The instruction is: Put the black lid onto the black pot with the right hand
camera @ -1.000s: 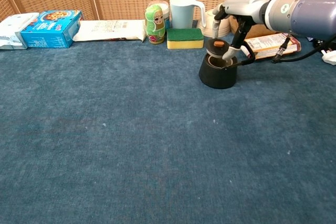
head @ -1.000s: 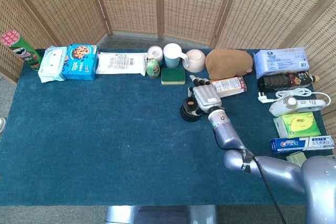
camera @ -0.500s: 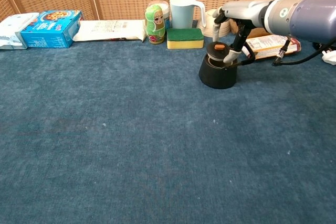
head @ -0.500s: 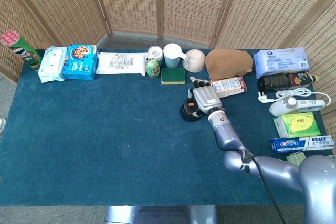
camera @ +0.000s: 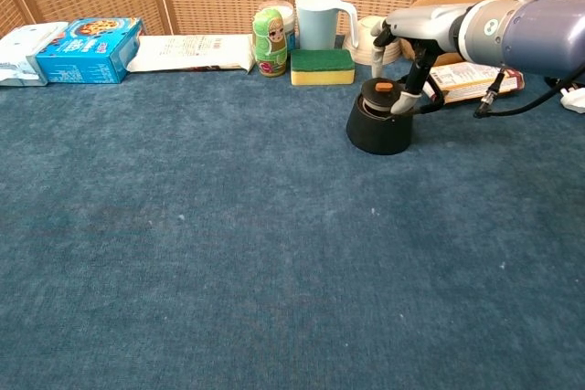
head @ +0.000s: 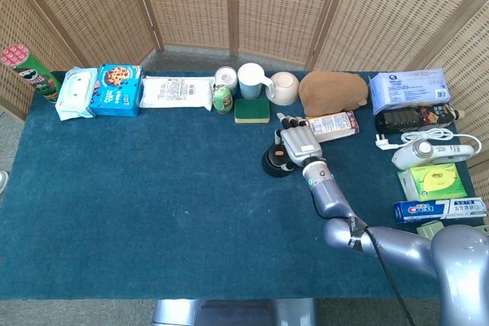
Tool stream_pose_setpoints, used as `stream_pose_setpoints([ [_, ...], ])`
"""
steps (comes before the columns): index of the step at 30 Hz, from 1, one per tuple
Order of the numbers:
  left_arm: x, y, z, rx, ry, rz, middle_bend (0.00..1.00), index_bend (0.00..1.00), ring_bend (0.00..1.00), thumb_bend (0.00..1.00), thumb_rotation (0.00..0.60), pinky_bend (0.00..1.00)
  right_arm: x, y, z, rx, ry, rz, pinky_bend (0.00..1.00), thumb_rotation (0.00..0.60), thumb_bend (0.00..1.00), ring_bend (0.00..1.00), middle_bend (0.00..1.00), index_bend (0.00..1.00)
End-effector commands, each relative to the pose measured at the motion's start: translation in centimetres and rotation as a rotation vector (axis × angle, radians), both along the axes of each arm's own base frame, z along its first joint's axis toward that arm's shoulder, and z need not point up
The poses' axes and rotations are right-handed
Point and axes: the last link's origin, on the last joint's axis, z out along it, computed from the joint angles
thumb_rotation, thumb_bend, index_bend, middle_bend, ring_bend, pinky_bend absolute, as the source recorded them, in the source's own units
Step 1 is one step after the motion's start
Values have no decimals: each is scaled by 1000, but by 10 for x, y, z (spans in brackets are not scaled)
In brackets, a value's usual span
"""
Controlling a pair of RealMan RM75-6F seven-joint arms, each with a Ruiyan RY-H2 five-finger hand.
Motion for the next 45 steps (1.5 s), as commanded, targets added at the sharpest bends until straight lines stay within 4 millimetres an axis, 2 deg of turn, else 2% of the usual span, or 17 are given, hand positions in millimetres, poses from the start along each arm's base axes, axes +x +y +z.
stream_pose_setpoints([
  [1,0,0,0,1,0,0,0,0,0,129,600,56,0,0,-1,5,2,-3,41,600,270,80,0,389],
  [8,0,0,0,0,-2,-1,0,0,0,130,600,56,1,1,-1,7,-1,0,41,599,270,80,0,331],
  [17,0,-1,0,0,-2,-2,0,0,0,129,600,56,0,1,0,10,1,-7,41,600,269,80,0,315],
  [28,0,-1,0,-2,-4,-3,0,0,0,129,600,56,18,8,11,17,-64,36,41,600,270,80,0,314],
  [36,0,-1,0,-1,-3,-3,0,0,0,129,600,56,24,11,11,17,-105,48,41,600,270,80,0,314],
  [41,0,-2,2,1,-4,-10,0,0,0,129,600,56,30,27,30,9,-140,112,39,600,239,87,11,289],
  [45,-1,-3,4,8,-5,-10,0,0,0,129,600,56,22,51,61,-65,-122,218,13,588,100,79,31,229],
])
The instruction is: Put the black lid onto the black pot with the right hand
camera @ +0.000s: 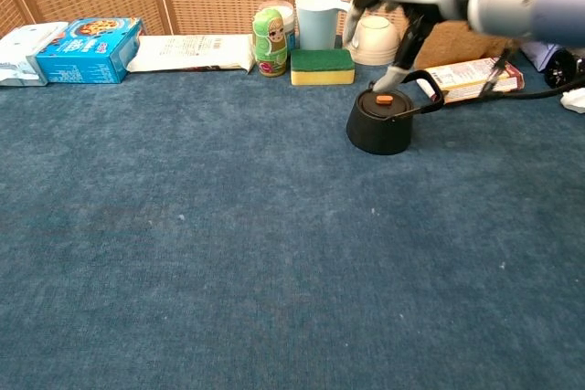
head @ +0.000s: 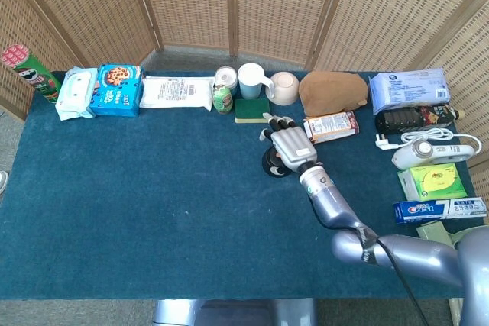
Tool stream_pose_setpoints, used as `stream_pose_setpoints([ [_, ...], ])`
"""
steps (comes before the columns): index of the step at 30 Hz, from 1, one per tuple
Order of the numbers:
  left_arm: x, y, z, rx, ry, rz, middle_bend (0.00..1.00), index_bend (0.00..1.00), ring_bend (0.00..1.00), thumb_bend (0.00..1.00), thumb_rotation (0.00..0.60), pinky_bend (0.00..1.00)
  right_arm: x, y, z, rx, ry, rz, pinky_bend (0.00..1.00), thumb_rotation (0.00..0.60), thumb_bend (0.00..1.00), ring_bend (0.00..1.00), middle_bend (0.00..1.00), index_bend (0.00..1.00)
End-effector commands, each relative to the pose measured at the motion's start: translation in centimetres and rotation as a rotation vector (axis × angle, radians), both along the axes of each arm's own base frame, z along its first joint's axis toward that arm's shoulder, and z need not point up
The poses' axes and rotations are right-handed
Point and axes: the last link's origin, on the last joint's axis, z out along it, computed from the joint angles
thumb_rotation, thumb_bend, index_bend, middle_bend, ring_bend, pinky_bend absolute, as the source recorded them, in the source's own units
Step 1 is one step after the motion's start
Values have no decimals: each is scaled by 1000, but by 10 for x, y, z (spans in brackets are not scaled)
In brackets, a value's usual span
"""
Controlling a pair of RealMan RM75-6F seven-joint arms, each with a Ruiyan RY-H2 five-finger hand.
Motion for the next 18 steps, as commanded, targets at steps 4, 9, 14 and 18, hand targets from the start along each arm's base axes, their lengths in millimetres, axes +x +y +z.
stream_pose_setpoints([
  [4,-1,-1,1,1,0,-4,0,0,0,129,600,56,-22,37,50,-145,-4,135,0,441,5,59,53,202],
  [9,1,-1,-1,-21,22,-21,0,0,0,130,600,56,-64,70,96,-326,-3,169,0,404,0,53,59,199],
  [14,3,-2,-5,-36,36,-33,0,0,0,130,600,56,-103,94,121,-419,6,194,0,403,0,53,61,198],
  [18,6,-6,-6,-35,43,-44,0,0,0,129,600,56,-134,110,138,-469,50,171,0,397,0,53,60,198],
])
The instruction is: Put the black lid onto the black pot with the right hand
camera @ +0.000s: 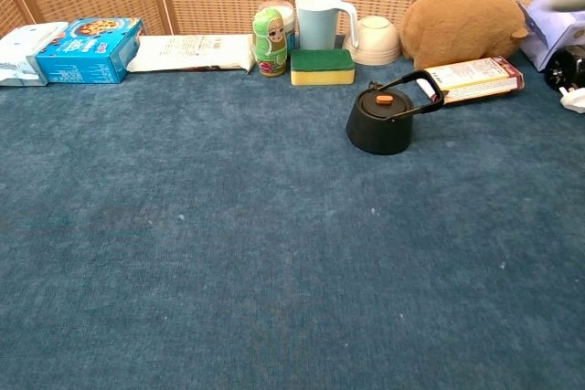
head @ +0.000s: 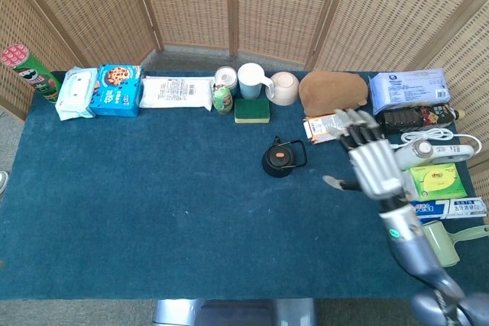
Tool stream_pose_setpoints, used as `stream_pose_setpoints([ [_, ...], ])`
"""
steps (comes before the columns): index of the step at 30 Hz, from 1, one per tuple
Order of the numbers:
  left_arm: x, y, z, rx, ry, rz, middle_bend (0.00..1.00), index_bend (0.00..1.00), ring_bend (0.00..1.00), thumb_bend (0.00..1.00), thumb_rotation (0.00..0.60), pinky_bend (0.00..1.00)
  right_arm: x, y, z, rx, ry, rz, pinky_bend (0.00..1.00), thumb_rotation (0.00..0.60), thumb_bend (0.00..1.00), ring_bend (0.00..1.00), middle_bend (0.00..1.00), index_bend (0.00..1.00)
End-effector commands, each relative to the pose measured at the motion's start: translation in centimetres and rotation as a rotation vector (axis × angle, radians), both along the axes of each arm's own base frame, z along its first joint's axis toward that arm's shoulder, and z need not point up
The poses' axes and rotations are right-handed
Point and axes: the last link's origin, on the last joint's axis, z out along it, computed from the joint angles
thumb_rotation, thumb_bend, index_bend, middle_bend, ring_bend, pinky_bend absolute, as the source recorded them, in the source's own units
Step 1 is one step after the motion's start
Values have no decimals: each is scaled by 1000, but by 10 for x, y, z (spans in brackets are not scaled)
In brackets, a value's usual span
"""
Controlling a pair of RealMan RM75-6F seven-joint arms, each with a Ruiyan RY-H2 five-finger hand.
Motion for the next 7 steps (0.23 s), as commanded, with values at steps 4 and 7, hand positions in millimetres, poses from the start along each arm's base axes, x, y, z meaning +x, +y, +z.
stream_pose_setpoints([
  [4,3,-8,0,18,7,-15,0,0,0,130,600,56,-52,30,32,-72,47,-55,0,391,0,54,61,198],
  [7,3,-11,1,31,11,-20,0,0,0,130,600,56,-64,42,43,-88,34,-81,0,391,0,53,61,198],
])
